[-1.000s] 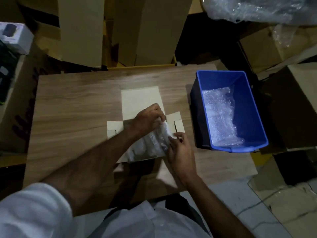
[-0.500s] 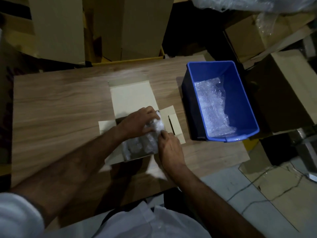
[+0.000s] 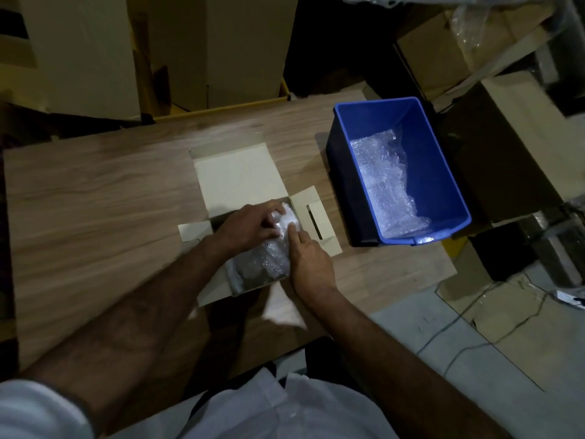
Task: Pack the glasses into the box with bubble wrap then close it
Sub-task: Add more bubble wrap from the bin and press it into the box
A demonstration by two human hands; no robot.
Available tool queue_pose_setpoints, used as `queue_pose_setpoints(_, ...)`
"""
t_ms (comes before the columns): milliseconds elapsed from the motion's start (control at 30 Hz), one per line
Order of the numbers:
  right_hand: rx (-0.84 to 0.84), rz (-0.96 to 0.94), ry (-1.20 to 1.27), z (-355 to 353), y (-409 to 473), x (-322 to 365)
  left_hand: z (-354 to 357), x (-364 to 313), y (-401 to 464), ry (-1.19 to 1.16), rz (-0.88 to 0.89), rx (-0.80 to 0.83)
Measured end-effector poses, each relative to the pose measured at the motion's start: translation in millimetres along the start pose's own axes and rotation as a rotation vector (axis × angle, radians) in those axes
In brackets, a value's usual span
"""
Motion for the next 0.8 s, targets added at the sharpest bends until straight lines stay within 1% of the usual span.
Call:
queue_pose_setpoints(100, 0.034, 0.037, -0.006, 3, 3, 2, 3, 3, 3, 0.000, -0.005, 0.048)
queue_pose_setpoints(233, 0.063, 0.112, 0.066, 8, 8, 2, 3, -1, 2, -0.009, 0.039, 0.064)
queue_pose_setpoints(433, 0.058, 0.162, 0.126, 15, 14, -1, 6, -1, 1, -0.020, 0.066, 0.144)
queue_pose_setpoints(533, 0.058, 0.179, 0.165, 21, 14, -2, 6, -6, -1, 0.058, 0.091, 0.147)
queue_pose_setpoints(600, 0.073, 0.183, 0.199, 23, 12, -2, 5, -17, -2, 0.133, 0.155, 0.130)
queue_pose_setpoints(667, 0.076, 0.180, 0.211, 18, 5, -2, -5, -25, -4, 0.222, 0.175, 0.066)
queue_pose_setpoints(733, 0.017, 0.139, 0.137, 6, -6, 1, -18, -37, -6, 0.309, 0.225, -0.004)
queue_pose_setpoints(800, -0.039, 0.094, 0.076, -4, -20, 6, -19, -51, -6, 0.388, 0.321, 0.022)
Point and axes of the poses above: each hand's wrist, its own y-axis towards the middle knuckle, its own z-axis out of the palm, x = y × z, the point moved 10 cm from there along y, towards the middle knuckle, and after that the axes turned 7 degrees about y, right-handed, at the moved point
